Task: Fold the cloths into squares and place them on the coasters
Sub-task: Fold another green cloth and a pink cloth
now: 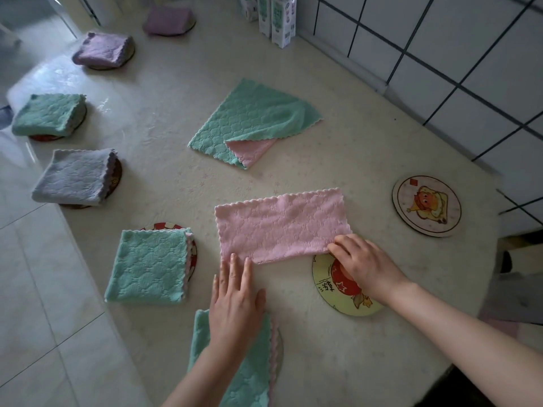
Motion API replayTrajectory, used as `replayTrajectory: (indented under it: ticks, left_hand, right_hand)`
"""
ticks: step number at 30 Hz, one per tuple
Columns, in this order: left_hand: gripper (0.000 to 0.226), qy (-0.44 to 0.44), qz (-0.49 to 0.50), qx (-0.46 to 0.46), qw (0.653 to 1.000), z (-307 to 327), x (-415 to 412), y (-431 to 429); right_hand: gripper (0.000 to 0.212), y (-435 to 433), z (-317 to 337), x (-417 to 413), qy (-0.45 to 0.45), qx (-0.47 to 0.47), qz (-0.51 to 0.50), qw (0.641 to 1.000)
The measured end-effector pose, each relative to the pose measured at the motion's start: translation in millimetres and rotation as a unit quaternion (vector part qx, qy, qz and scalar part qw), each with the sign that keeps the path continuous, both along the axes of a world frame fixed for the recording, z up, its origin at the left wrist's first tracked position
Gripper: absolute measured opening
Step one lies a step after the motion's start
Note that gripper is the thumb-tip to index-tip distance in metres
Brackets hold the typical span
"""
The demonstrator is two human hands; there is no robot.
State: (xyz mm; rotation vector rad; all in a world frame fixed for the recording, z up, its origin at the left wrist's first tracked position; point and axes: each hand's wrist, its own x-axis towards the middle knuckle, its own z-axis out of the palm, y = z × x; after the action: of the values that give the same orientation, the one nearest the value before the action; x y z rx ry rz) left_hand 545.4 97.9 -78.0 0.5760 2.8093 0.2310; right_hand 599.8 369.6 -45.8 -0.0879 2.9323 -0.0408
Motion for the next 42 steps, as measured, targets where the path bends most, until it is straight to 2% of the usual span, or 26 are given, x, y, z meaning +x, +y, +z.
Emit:
replayTrajectory:
  ticks: [3,8,15,17,22,25,28,31,36,40,42]
  left_hand:
    - [0.077,-0.015,-0.015,-0.004,1.000,0,-4,3]
    - [0.071,0.023,-0.046,-0.024,0.998,-4,-24,-1]
    - [0.069,0.030,-0.080,-0.069,0.994,5,-72,4]
    - [0.070,0.037,-0.094,-0.047,0.994,15,-74,16]
    - [0.070,0.034,-0.253,0.062,0.965,16,-38,47]
    - [0.056,0.046,-0.239,0.107,0.964,10,-20,54]
    - [0.053,0.049,-0.248,0.140,0.957,4,-14,48]
    - [0.059,0.044,-0.288,0.158,0.943,0,-13,35]
    - [0.053,0.039,-0.345,0.175,0.921,1,-19,17]
    - [0.052,0.008,-0.348,0.177,0.921,1,-19,10]
    - [0.048,-0.023,-0.323,0.206,0.923,2,-21,8]
  right_hand:
    - [0.069,-3,-2,-12,-0.040,0.034,-0.018,0.998]
    - [0.034,-7,1,-25,0.003,0.055,-0.012,0.998]
    - [0.033,-30,19,-17,0.087,-0.043,-0.059,0.994]
    - [0.033,-40,26,-11,0.101,-0.086,-0.059,0.989]
    - [0.031,-60,34,4,0.101,-0.190,-0.048,0.975]
    - [0.025,-71,40,14,0.082,-0.242,-0.022,0.966]
    - [0.016,-70,47,18,0.061,-0.286,0.011,0.956]
    - [0.028,-53,40,10,0.054,-0.244,0.030,0.968]
    - [0.063,-21,9,-20,0.025,-0.151,0.129,0.980]
    - [0.056,-3,8,-34,0.001,-0.100,0.216,0.971]
    - [0.059,6,10,-39,-0.030,-0.095,0.230,0.968]
